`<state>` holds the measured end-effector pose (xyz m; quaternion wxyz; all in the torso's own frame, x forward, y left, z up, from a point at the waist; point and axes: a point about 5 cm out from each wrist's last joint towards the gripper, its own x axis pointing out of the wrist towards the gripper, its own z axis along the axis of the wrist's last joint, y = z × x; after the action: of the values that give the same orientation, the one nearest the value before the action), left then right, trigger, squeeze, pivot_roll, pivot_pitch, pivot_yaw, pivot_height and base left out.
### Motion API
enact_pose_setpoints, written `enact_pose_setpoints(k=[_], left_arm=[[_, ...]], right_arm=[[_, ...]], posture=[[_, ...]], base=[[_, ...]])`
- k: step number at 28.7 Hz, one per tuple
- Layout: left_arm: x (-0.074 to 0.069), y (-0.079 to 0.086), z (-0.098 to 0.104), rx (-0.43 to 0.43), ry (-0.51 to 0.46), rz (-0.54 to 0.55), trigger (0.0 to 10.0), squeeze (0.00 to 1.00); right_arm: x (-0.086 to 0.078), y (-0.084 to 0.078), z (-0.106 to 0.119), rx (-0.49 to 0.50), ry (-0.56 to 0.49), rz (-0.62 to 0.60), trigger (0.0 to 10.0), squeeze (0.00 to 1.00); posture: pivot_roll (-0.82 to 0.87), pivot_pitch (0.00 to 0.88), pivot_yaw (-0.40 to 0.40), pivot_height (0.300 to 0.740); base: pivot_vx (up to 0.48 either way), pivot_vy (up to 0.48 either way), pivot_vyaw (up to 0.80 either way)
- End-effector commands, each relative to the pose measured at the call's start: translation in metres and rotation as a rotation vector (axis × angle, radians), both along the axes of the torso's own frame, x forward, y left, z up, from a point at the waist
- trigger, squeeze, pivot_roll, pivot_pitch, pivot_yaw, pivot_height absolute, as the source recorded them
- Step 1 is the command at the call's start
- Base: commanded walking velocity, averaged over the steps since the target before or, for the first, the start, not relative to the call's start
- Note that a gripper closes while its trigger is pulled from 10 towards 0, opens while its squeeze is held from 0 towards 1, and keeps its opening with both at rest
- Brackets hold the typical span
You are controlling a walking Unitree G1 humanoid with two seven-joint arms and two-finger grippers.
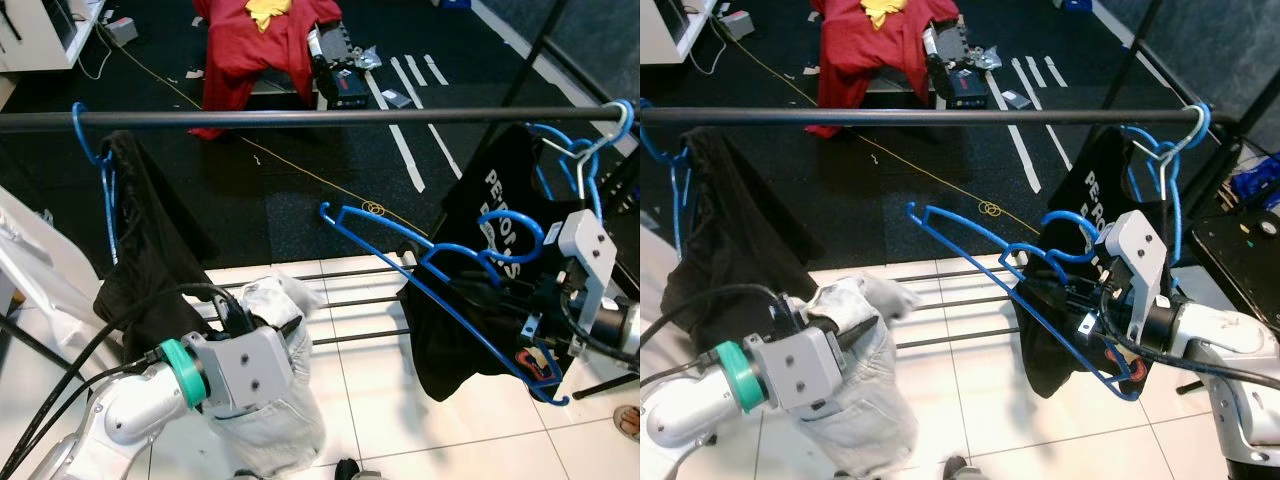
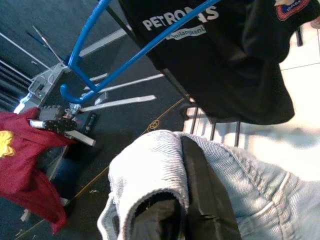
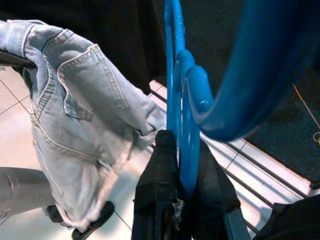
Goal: Hang hanger
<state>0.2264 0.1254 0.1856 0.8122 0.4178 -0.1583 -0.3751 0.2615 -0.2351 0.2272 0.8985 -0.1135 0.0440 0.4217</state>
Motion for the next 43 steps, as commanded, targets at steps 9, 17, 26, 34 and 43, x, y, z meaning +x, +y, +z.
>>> enact_pose_setpoints(k=[9,17,26,34,43], left_arm=[[-0.012,0.008,-0.03,0.251,-0.177,-0.145,10.0,0.0],[-0.009,-0.002,-0.052,0.229,-0.196,-0.131,10.0,0.0],[-0.005,-0.003,-0.06,0.21,-0.218,-0.125,10.0,0.0],[-0.003,-0.003,-0.063,0.207,-0.227,-0.114,10.0,0.0],[0.0,-0.003,-0.064,0.158,-0.365,-0.009,10.0,0.0]], right_arm=[[-0.017,0.026,-0.017,0.178,0.222,0.213,10.0,0.0],[-0.024,0.019,-0.015,-0.009,0.227,0.279,10.0,0.0],[-0.016,-0.012,-0.008,-0.394,0.137,0.26,10.0,0.0],[-0.011,-0.003,0.013,-0.299,0.09,0.302,10.0,0.0],[-0.011,0.031,0.004,0.035,0.156,0.405,10.0,0.0]], posture=[[-0.08,0.186,0.032,0.74],[-0.1,0.187,0.015,0.74],[-0.11,0.182,0.013,0.74],[-0.12,0.177,0.018,0.74],[-0.09,0.179,0.012,0.74]], base=[[0.0,0.0,0.0],[0.0,0.0,0.0],[0.0,0.0,0.0],[0.0,0.0,0.0],[0.0,0.0,0.0]])
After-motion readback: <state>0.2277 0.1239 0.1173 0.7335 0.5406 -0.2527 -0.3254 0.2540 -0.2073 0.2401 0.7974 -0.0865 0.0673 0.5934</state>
